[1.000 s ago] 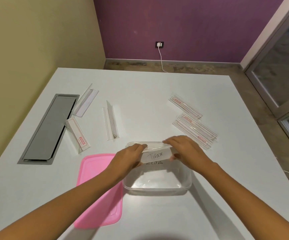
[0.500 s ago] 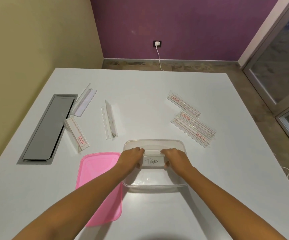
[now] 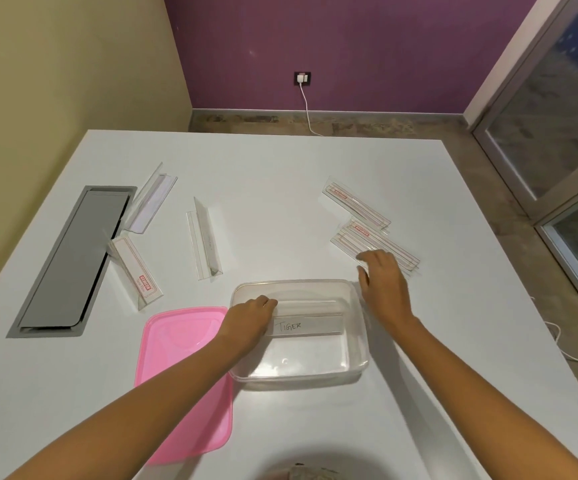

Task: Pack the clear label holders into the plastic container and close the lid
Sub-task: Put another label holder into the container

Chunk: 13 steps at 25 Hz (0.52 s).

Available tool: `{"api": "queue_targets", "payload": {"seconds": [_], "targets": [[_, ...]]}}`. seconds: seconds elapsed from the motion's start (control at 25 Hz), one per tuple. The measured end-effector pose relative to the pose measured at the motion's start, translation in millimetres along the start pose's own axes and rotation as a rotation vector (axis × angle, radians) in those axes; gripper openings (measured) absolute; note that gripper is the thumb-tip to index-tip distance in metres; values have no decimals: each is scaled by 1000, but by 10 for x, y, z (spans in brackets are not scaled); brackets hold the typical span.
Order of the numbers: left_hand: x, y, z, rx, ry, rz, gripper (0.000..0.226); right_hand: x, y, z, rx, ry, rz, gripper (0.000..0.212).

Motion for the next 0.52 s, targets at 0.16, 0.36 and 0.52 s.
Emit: {"api": "queue_targets", "payload": {"seconds": [0.16,0.36,0.52], "targets": [[-15,-5,-30,-22,20,63,48,189,590,-321,316,-223,112,37],[-6,-22,-22,-34,50,146,48,383,929,-432,438,-350,144,31],[-20,-17,1,-47,76,219,44,404,1001,-506,466,-329,170,12]]}}
Point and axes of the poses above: each hand's wrist, its own z-axis away from the middle knuckle, its own x-axis out of the palm, y = z × x, the point moved 5 cm from there along -z, towards the middle knuckle, and after that the axes turned 9 degrees about -z, right-handed, at the moved point
